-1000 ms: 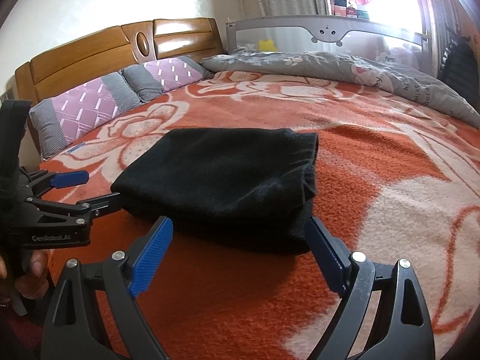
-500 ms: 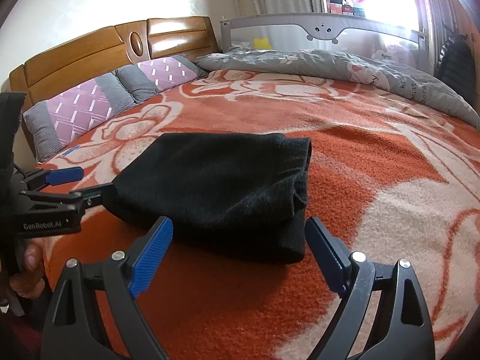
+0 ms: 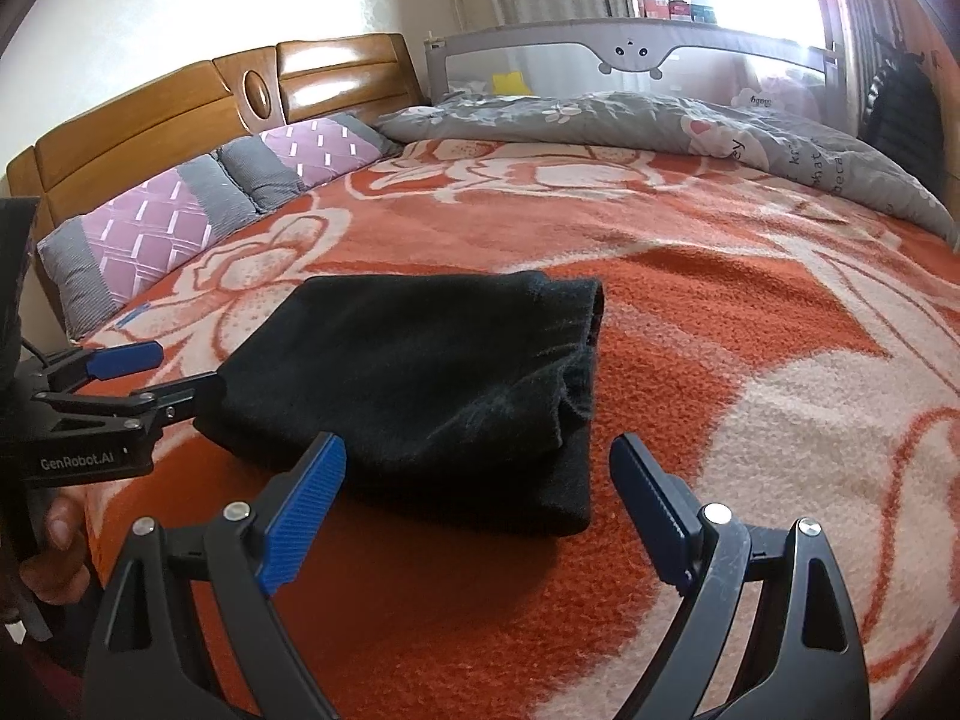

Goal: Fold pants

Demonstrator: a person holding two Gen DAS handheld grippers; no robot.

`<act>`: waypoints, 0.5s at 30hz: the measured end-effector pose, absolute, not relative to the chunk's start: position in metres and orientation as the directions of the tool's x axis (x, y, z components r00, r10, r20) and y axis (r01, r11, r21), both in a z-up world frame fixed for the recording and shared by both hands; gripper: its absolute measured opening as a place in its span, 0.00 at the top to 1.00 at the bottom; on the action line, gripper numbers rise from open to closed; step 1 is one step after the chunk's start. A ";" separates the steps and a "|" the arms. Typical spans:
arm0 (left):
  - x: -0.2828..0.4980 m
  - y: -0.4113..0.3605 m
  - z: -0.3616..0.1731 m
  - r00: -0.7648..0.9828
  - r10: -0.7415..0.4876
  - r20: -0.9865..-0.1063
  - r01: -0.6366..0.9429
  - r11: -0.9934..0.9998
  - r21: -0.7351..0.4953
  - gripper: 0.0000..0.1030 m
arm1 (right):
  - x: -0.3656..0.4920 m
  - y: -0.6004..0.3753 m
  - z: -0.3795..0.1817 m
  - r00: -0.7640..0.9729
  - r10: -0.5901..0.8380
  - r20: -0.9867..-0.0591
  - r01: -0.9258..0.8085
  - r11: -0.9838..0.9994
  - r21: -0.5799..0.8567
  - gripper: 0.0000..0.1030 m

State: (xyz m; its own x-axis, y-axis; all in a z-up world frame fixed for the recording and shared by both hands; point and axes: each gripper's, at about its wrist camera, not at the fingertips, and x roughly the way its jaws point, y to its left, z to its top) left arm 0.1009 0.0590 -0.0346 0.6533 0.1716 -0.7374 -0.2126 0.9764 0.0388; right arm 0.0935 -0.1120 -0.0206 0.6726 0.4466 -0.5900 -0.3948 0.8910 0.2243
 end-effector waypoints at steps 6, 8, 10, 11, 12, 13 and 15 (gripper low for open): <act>0.102 0.058 -0.034 0.643 0.166 -0.747 -0.206 0.978 0.040 0.15 | 0.096 -0.113 -0.021 0.661 0.449 -0.601 -0.397 0.889 0.228 0.13; 0.101 0.057 -0.034 0.641 0.162 -0.751 -0.205 0.978 0.036 0.15 | 0.095 -0.114 -0.020 0.661 0.451 -0.599 -0.397 0.888 0.231 0.13; 0.101 0.056 -0.034 0.641 0.162 -0.751 -0.202 0.979 0.039 0.15 | 0.096 -0.113 -0.020 0.661 0.451 -0.600 -0.398 0.888 0.228 0.13; 0.101 0.055 -0.034 0.640 0.161 -0.751 -0.199 0.979 0.040 0.15 | 0.096 -0.113 -0.020 0.660 0.452 -0.600 -0.400 0.888 0.229 0.13; 0.101 0.055 -0.034 0.640 0.161 -0.751 -0.199 0.979 0.040 0.15 | 0.095 -0.113 -0.019 0.663 0.449 -0.599 -0.398 0.889 0.226 0.13; 0.100 0.054 -0.033 0.639 0.161 -0.752 -0.199 0.979 0.040 0.15 | 0.095 -0.113 -0.019 0.664 0.448 -0.598 -0.397 0.890 0.226 0.13; 0.100 0.054 -0.034 0.640 0.161 -0.751 -0.199 0.979 0.041 0.15 | 0.095 -0.114 -0.018 0.665 0.448 -0.598 -0.395 0.890 0.228 0.13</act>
